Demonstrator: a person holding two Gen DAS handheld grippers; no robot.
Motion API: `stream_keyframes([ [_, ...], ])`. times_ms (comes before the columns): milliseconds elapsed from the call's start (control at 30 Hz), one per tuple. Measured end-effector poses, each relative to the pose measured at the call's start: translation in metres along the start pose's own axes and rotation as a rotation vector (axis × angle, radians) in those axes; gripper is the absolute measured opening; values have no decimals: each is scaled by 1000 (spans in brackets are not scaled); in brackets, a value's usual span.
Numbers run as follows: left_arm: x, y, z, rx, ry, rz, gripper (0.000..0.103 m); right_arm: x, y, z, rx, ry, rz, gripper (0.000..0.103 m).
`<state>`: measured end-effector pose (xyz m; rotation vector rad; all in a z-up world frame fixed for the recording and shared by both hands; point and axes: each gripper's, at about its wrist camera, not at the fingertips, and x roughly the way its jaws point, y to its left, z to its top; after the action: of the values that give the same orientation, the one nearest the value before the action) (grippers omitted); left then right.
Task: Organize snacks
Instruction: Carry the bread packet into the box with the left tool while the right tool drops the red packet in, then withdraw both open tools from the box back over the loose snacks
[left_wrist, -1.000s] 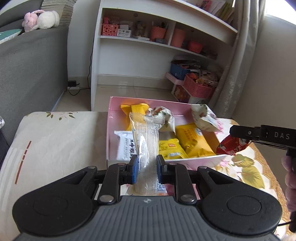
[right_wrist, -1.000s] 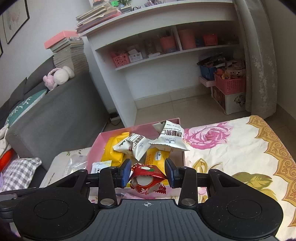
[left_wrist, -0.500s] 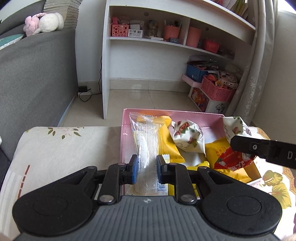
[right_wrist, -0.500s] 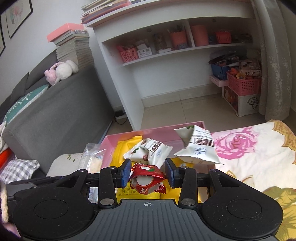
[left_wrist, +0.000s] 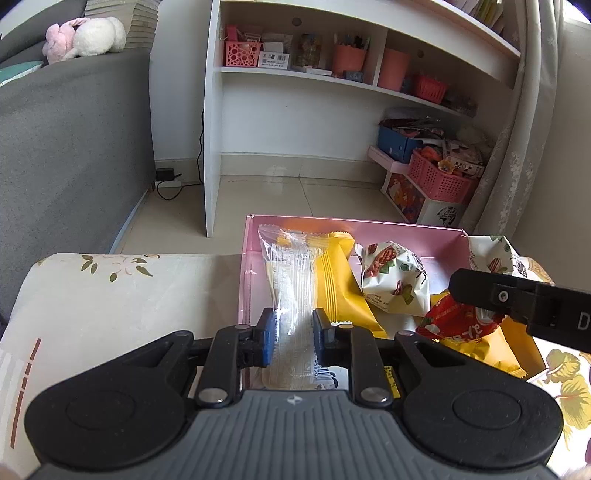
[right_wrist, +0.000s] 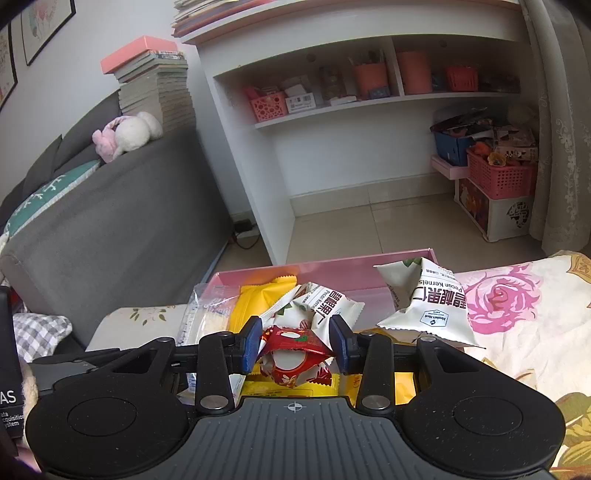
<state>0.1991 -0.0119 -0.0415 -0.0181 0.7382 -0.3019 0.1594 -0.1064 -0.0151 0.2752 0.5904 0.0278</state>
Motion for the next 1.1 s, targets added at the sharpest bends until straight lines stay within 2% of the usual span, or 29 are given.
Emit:
stream_keyframes([
  [133,-2,2,0,0,-8,-4,23,1,4,0,-10,2,3,41],
  [167,-3,3,0,0,-10,-3,25,0,4,1,-9,4,2,44],
  [233,-4,4,-1,-4,-13,-6,30,-2,4,2,-5,-2,8,55],
  [367,-6,6,-2,-10,-6,-24,37,-6,5,3,-12,-5,8,58],
  [467,-9,3,-2,-1,-4,-31,44,-10,7,4,-17,-5,6,64],
  [533,-12,0,-2,8,-9,-25,55,-14,8,4,-24,-4,5,66],
  [600,-17,-1,-2,18,-12,-30,55,-19,10,5,-33,-6,3,67],
  [700,-23,-2,-3,26,-7,-30,62,-27,13,6,-39,-10,1,74],
  [1100,-54,-2,-14,45,5,-20,81,-63,9,3,-13,-2,-13,86],
])
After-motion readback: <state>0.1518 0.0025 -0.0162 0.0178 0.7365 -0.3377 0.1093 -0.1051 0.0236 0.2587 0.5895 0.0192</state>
